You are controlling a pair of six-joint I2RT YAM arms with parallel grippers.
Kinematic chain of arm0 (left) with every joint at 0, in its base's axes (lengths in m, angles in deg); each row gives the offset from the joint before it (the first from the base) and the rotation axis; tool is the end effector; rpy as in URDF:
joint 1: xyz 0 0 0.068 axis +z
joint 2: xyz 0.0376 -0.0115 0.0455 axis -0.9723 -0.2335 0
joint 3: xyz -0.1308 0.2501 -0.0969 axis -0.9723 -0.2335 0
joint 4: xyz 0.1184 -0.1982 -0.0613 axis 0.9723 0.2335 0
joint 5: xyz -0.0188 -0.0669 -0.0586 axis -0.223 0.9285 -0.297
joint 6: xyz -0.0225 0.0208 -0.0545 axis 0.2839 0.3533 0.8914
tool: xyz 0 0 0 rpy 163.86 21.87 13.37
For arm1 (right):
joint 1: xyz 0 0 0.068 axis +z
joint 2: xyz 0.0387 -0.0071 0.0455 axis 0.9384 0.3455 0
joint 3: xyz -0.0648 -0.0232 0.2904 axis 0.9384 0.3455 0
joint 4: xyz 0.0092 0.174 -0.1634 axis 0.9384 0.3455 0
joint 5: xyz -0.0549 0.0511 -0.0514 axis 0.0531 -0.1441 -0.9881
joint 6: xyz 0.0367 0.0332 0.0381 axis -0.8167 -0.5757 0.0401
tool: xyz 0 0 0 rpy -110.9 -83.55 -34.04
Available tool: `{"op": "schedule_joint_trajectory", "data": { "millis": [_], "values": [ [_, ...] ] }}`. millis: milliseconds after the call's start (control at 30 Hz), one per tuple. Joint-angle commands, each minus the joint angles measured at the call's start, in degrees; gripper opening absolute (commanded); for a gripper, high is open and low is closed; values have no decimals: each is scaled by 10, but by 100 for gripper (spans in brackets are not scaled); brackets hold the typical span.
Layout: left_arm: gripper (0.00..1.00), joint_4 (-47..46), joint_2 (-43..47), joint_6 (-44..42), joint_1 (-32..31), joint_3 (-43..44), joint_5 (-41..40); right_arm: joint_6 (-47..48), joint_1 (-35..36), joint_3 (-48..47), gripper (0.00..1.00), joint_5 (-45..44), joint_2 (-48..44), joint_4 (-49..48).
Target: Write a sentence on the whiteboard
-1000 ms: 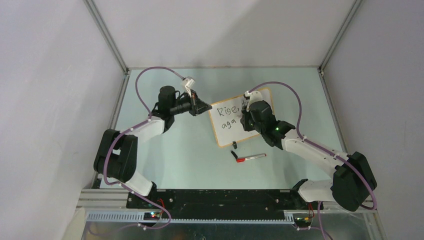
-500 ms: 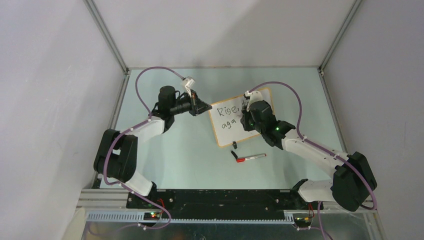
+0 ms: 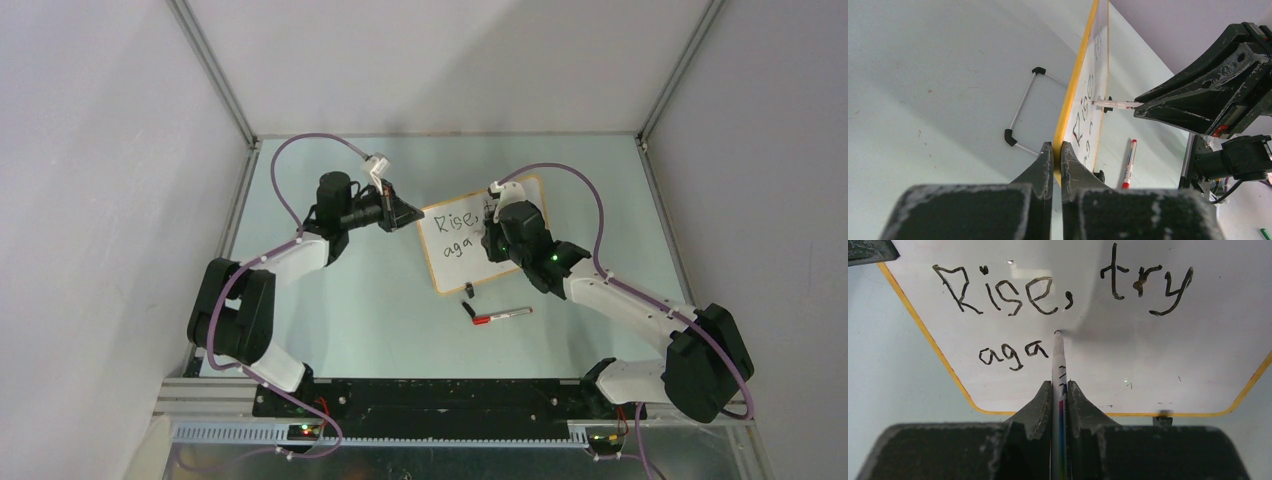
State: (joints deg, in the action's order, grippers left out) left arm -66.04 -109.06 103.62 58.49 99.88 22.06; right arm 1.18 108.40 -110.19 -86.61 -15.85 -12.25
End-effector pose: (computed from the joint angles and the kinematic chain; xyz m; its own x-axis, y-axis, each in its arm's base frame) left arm 0.3040 -0.1329 0.2785 -0.5334 -0.0874 -0.8413 0.7118 0.4911 -0.5022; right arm 0.2153 0.1595 0.2939 -0.5231 -0.1278 -0.8426 -0.3662 0.9265 0.0868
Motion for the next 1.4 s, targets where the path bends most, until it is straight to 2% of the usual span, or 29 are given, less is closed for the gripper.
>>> {"op": "schedule_joint_trajectory", "data": {
  "millis": [0,367,567,733,1367],
  "values": [
    [2,23,8,-28,-9,10,-7,-3,-6,-17,0,-35,-3,-7],
    [2,24,12,-28,-9,9,-8,-2,-4,-16,0,-13,-7,-6],
    [2,24,11,-28,-9,10,-8,6,-1,2,0,29,-39,-24],
    [3,25,11,-27,-9,10,-9,4,-3,21,0,24,-67,-30],
    [3,28,8,-28,-10,13,-9,2,-4,22,0,7,-27,-25]
  ]
}}
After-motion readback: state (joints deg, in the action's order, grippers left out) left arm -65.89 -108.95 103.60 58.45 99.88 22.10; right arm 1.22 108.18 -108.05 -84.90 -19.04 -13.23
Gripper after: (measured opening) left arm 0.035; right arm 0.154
